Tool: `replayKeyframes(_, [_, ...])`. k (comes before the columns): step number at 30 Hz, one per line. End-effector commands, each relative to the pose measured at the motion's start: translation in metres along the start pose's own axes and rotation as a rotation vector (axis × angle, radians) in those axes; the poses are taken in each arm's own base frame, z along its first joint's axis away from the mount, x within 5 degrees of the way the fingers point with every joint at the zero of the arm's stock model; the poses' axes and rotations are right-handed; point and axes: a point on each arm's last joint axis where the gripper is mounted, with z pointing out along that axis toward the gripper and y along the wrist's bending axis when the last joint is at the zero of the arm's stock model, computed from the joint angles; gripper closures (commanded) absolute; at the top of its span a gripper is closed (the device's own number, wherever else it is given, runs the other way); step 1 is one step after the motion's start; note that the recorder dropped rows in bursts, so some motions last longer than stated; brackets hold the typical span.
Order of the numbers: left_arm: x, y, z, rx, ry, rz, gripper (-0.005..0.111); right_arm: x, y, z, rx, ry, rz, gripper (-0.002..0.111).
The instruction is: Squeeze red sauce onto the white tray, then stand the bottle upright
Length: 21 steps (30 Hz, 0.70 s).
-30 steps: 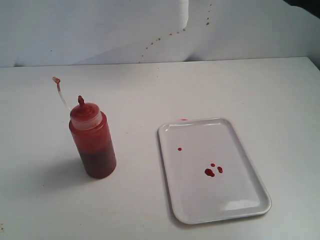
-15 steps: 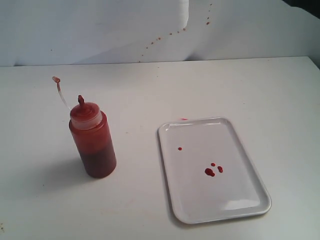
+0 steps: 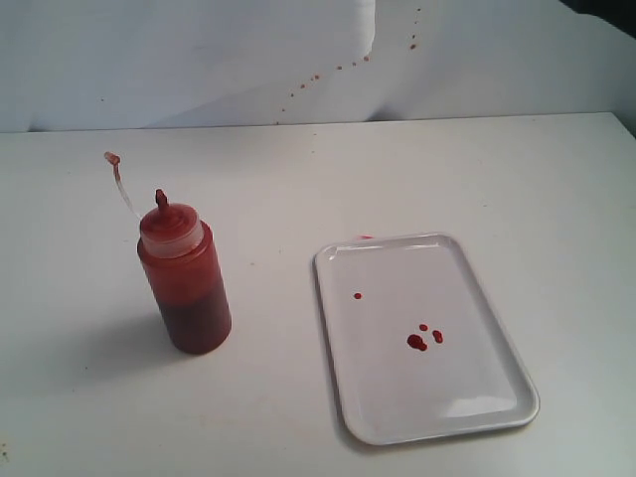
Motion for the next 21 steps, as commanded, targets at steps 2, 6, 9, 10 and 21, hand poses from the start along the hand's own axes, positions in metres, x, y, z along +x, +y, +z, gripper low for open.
replayKeyframes(2, [0.002,0.001,0.000,-0.008,0.006,0.008,0.107,0.000,-0.002,-0.001,0.009,-0.002,-0.003,0.108])
replayKeyframes(6, [0.002,0.003,0.000,-0.063,0.005,-0.034,0.107,0.000,-0.002,-0.001,0.009,-0.002,-0.003,0.108])
replayKeyframes(9, [0.002,0.006,0.000,-0.108,0.006,-0.051,0.107,0.000,-0.002,-0.001,0.009,-0.002,-0.003,0.108])
replayKeyframes(10, [0.002,0.007,0.000,-0.127,0.004,-0.069,0.107,0.000,-0.002,-0.001,0.009,-0.002,-0.003,0.108])
replayKeyframes(21, [0.003,0.012,-0.001,-0.227,0.006,-0.098,0.107,0.000,-0.002,-0.001,0.009,-0.002,-0.003,0.108])
